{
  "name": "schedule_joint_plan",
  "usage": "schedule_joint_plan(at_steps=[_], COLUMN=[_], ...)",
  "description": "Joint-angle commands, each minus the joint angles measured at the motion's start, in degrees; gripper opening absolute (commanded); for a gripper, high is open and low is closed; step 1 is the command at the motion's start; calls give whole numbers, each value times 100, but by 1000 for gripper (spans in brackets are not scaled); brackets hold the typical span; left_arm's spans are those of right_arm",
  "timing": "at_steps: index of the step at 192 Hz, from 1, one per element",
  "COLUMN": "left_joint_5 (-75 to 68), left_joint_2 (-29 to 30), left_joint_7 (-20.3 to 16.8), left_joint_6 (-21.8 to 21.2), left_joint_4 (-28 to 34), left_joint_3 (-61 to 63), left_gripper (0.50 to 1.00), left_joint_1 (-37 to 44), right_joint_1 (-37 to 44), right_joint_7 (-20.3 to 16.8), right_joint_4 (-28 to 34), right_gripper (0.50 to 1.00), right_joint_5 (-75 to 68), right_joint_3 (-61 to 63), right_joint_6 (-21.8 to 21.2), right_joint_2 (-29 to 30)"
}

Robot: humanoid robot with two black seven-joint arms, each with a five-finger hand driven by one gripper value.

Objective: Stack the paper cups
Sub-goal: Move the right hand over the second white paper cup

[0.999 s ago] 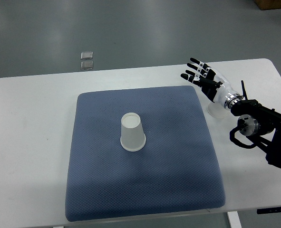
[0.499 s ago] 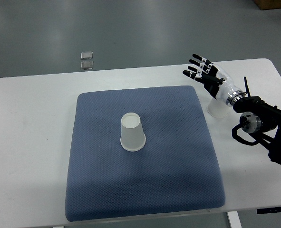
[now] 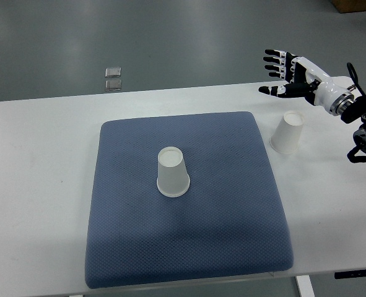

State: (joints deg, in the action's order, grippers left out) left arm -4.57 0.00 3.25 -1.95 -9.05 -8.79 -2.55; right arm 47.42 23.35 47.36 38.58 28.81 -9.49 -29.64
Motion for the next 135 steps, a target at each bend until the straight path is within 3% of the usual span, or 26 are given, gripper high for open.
schedule_joint_plan(at_steps=[1, 54, 89, 135], left_joint_5=[0, 0, 0, 0], left_joint_2=[0, 0, 0, 0], left_joint_7=[0, 0, 0, 0], left_joint_6=[1, 1, 1, 1], left_joint_4=[0, 0, 0, 0], left_joint_3=[0, 0, 0, 0], left_gripper=[1000, 1000, 1000, 1000], left_joint_1=[0, 0, 0, 0], right_joint_1=[83, 153, 346, 549], right_joint_7=[38, 99, 117, 108], right_joint_4=[54, 186, 177, 142], right_gripper=[915, 915, 915, 915], right_joint_5=[818, 3102, 3577, 3867], right_joint_3=[-60, -174, -640, -1457], right_joint_6=[0, 0, 35, 606], right_joint_2=[-95, -305, -552, -622])
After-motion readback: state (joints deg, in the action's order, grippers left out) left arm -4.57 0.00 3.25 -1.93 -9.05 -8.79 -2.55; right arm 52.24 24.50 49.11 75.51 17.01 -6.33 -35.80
